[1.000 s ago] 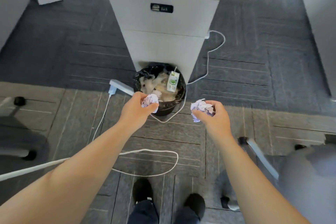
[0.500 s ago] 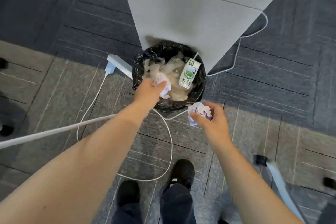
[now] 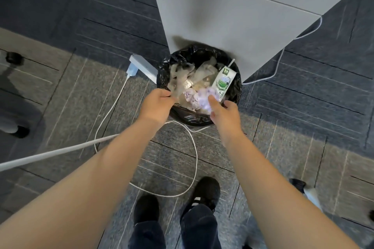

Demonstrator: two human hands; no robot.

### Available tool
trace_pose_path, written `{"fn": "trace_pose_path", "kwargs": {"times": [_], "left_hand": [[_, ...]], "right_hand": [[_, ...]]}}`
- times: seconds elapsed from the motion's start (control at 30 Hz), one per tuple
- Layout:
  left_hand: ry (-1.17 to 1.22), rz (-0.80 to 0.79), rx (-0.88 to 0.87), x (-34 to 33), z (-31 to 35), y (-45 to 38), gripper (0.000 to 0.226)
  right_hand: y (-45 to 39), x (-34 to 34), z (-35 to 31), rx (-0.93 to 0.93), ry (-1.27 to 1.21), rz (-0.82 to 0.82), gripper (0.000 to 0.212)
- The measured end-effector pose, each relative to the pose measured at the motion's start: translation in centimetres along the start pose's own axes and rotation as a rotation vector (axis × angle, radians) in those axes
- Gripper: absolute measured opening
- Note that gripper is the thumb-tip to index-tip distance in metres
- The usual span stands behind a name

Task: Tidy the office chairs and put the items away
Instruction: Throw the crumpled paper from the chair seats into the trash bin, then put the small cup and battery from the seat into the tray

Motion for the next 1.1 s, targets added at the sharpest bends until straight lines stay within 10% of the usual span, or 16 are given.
{"fn": "trace_pose_path", "kwargs": {"times": [0.47,0.7,1.1], "left_hand": [[-0.042,-0.099,-0.203,1.4,6.2,7.5,0.025],[-0.149,-0.299,-0.455,0.2,11.0,18.3,0.021],[-0.468,-0.725,-0.595,-12.8,6.7,38.2,0.019]], "right_hand": [[8.1,4.7,-5.3,0.161,0.019,0.179,0.006],[19.3,12.1,-7.2,0.257,-0.190,0.368,0.019],[38.7,29.6,6.6,0.158,-0.468,0.866,0.014]]}}
Point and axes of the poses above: each hand's wrist, its own y-axis away from the middle knuckle, its own x-axis out of the back of the hand, z = x × y, the point moved 4 cm from there along -y, towards the middle knuckle, and after that the axes turned 1 degree about x, right-handed, at the moved point
